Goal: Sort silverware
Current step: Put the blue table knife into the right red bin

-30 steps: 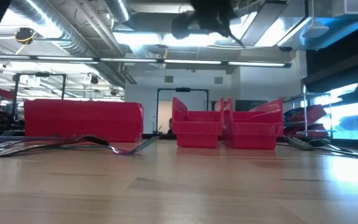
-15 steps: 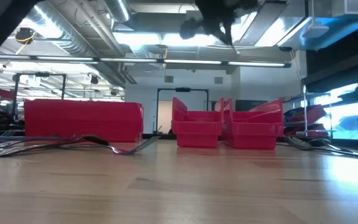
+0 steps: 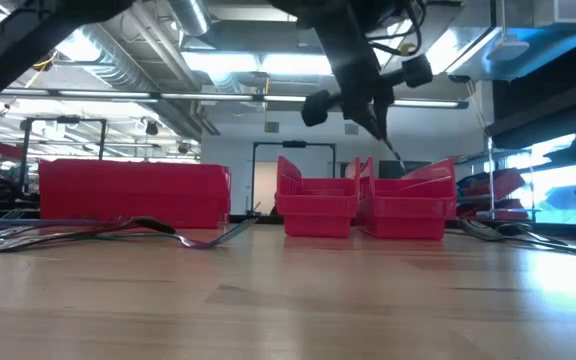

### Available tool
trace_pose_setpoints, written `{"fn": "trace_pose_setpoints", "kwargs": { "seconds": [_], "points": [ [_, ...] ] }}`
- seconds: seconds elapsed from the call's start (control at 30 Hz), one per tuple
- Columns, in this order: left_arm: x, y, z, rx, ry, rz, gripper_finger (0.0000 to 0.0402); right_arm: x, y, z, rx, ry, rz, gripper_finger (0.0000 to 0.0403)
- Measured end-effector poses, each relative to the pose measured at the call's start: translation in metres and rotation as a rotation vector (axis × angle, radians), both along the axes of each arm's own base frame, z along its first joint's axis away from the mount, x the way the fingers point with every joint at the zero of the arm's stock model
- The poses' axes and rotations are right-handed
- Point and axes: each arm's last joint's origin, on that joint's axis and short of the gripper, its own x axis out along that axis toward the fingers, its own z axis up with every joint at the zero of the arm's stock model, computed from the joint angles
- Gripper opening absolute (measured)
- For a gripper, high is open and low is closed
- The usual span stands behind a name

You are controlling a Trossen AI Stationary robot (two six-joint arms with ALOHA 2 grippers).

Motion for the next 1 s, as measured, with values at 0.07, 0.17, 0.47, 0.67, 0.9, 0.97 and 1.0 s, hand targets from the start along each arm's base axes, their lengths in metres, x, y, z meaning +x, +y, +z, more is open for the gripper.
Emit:
{"fn": "trace_pose_setpoints", "kwargs": {
  "seconds": [0.07, 0.17, 0.47, 0.67, 0.9, 0.97, 1.0],
  "points": [
    [-0.001, -0.002, 0.0, 0.023, 0.009, 0.021, 0.0, 0.0, 0.0, -0.002, 0.005, 0.014, -0.007, 0.0163],
    [-0.001, -0.003, 0.0, 0.012, -0.015, 0.048, 0.0, -0.001, -0.001, -0.004, 0.01, 0.029, -0.013, 0.0163],
    [-0.007, -0.018, -0.007, -0.064, 0.01, 0.085, 0.0, -0.002, -0.002, -0.008, 0.01, 0.054, -0.026, 0.0163],
    [-0.009, -0.018, -0.011, -0.091, 0.006, 0.11, 0.0, -0.002, -0.002, -0.008, 0.011, 0.055, -0.026, 0.0163],
    [-0.007, -0.021, -0.01, -0.124, -0.019, 0.088, 0.0, -0.002, -0.002, -0.008, 0.007, 0.059, -0.026, 0.0163],
    [-0.005, -0.021, -0.009, -0.14, -0.038, 0.071, 0.0, -0.002, -0.002, -0.009, 0.001, 0.064, -0.027, 0.0163],
    [-0.004, -0.021, -0.009, -0.136, -0.042, 0.065, 0.0001, -0.002, -0.002, -0.009, 0.0, 0.065, -0.027, 0.0163]
  ]
}}
